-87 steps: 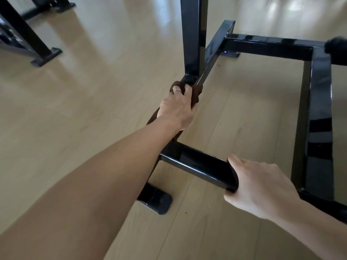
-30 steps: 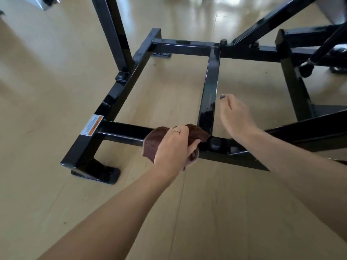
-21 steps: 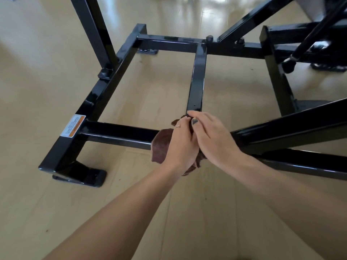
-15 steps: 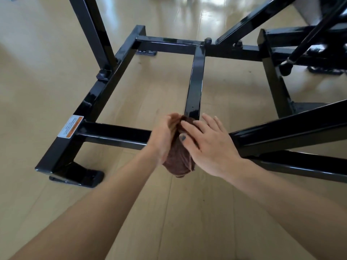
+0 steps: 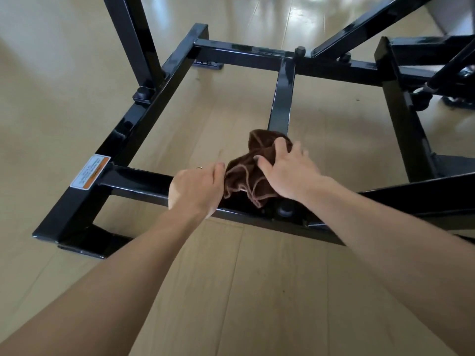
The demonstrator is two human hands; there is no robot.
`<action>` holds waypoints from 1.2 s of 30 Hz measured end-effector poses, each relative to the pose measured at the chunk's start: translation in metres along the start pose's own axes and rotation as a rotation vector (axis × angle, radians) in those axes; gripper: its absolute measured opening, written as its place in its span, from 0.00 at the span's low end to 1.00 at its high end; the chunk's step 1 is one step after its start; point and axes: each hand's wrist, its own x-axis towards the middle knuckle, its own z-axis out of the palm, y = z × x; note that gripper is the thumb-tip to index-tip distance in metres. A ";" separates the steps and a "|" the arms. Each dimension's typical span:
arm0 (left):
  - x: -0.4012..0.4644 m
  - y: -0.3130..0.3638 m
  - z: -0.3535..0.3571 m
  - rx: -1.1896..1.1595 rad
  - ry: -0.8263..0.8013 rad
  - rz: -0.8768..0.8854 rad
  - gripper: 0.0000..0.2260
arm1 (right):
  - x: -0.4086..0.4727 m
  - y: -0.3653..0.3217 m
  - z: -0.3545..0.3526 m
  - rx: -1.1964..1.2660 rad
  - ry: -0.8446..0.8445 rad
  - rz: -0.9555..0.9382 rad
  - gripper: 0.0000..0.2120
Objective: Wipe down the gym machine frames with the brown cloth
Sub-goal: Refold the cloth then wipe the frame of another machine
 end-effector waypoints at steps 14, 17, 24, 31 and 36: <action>-0.001 0.007 0.006 0.134 0.021 -0.062 0.17 | 0.009 -0.007 0.004 0.107 0.049 0.027 0.28; -0.003 0.010 0.001 0.088 0.024 -0.082 0.20 | -0.035 -0.004 0.018 0.058 -0.012 -0.010 0.24; -0.006 0.010 0.005 0.051 0.090 -0.115 0.17 | 0.022 -0.011 0.007 0.066 0.078 0.079 0.31; -0.004 0.009 0.013 -0.040 0.178 -0.197 0.21 | 0.124 -0.008 -0.022 0.192 0.173 0.231 0.35; -0.002 0.009 0.014 -0.034 0.148 -0.223 0.21 | 0.098 -0.014 -0.014 0.204 0.141 0.244 0.36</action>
